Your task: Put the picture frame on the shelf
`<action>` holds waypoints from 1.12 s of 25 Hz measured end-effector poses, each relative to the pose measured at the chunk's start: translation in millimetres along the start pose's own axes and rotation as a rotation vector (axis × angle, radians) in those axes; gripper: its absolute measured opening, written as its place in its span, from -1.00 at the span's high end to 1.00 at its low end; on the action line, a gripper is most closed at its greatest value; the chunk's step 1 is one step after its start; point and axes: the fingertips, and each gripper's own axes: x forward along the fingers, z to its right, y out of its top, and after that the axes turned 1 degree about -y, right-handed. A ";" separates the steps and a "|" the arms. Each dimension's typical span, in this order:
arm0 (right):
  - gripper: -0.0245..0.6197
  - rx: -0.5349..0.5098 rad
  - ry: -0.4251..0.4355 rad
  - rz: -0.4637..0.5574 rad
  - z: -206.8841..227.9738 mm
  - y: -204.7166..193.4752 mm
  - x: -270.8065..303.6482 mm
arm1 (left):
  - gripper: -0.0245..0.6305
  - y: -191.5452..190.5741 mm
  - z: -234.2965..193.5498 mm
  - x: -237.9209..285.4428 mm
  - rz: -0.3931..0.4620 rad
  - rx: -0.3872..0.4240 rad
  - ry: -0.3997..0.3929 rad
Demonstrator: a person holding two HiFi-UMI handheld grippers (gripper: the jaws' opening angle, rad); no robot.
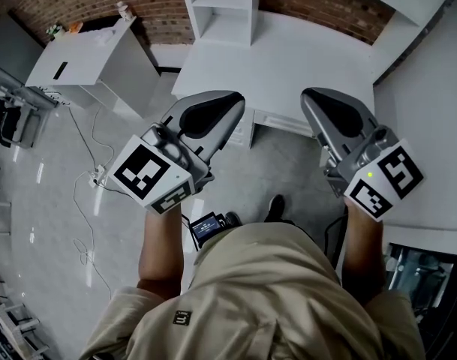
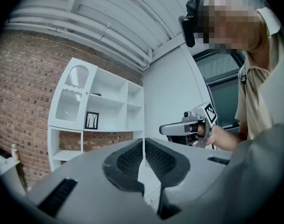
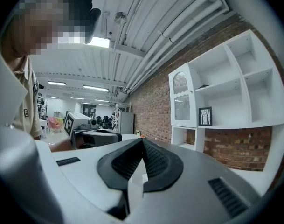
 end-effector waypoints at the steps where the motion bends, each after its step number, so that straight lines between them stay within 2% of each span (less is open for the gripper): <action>1: 0.90 -0.001 -0.005 0.000 -1.0 0.6 -1.5 | 0.85 1.0 1.3 -0.7 0.002 0.002 -0.004; 28: 0.90 -0.025 -0.028 -0.041 1.1 -4.0 -4.2 | 0.85 5.5 3.8 4.8 -0.001 0.001 -0.025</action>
